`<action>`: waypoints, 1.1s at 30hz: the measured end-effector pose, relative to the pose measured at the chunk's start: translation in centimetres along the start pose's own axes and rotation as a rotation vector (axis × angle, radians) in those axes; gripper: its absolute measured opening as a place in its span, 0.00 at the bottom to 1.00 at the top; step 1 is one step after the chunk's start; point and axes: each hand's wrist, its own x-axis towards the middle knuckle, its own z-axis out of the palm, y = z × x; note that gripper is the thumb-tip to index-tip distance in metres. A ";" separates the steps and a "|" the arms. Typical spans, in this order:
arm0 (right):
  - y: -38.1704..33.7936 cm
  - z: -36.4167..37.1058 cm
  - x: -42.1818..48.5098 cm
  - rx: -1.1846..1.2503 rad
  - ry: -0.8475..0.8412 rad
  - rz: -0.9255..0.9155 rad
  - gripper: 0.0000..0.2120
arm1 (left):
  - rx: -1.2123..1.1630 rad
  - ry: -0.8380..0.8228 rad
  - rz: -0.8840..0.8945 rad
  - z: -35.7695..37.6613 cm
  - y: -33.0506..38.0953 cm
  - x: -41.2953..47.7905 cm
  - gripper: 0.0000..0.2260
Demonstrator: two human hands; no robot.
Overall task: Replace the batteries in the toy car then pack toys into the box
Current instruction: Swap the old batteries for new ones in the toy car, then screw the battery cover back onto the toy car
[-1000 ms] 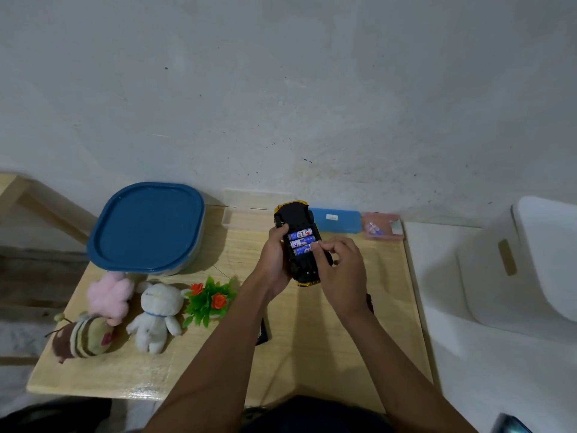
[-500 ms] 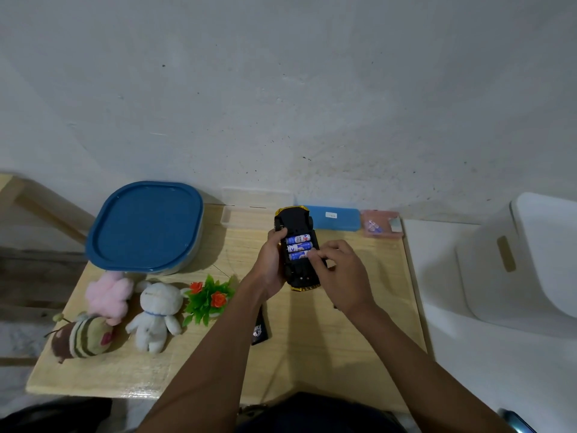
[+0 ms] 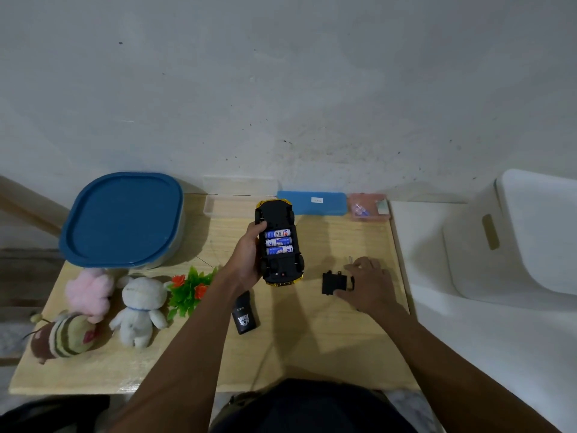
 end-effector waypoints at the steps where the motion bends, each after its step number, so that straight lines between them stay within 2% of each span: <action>1: 0.0 0.1 0.2 0.007 -0.001 -0.006 0.32 | -0.001 0.003 0.000 0.0 -0.1 0.0 0.20; 12: 0.6 0.4 1.3 0.210 0.042 -0.021 0.19 | -0.006 0.009 0.006 0.6 -0.5 -0.3 0.18; 15: 0.9 0.3 1.3 0.422 0.030 -0.016 0.11 | -0.007 0.014 -0.005 0.8 -0.5 -0.4 0.19; 18: 1.1 -0.3 1.3 0.638 -0.052 0.019 0.07 | -0.015 0.021 -0.019 0.8 -0.5 -0.5 0.20; 22: 1.3 -2.7 0.7 0.795 -0.093 0.015 0.09 | -0.035 0.015 -0.032 0.8 -0.5 -0.8 0.20; 28: -0.6 -8.5 -0.8 1.169 -0.035 -0.001 0.06 | -0.027 0.011 -0.058 1.0 -0.4 -1.1 0.20; 33: -4.2 -10.8 -1.5 1.184 -0.087 -0.149 0.06 | 0.044 -0.004 -0.099 1.5 -0.4 -1.4 0.22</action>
